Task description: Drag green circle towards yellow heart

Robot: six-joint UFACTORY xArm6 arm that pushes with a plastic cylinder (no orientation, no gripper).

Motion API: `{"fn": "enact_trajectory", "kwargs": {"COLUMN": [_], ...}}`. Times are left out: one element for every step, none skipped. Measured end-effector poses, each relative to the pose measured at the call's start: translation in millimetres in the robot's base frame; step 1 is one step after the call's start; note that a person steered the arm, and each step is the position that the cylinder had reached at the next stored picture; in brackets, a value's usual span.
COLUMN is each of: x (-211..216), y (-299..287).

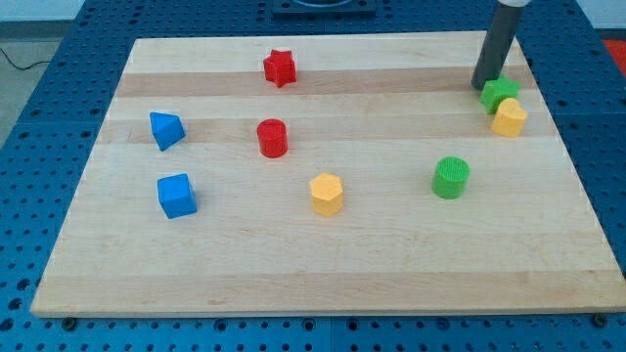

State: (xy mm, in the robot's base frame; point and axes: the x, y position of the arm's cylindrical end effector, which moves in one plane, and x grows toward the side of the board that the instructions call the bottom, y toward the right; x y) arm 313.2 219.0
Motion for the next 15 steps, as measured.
{"fn": "enact_trajectory", "kwargs": {"x": [-8.7, -19.2, 22.8, 74.4, 115.4, 145.0, 186.4, 207.9, 196.3, 175.3, 182.2, 189.3, 180.9, 173.8, 163.5], "y": [-0.5, -55.0, -104.8, -114.1, -126.8, -140.3, -140.1, -127.4, -90.7, -54.3, -55.4, -106.0, -97.9, -55.3, -9.9]}}
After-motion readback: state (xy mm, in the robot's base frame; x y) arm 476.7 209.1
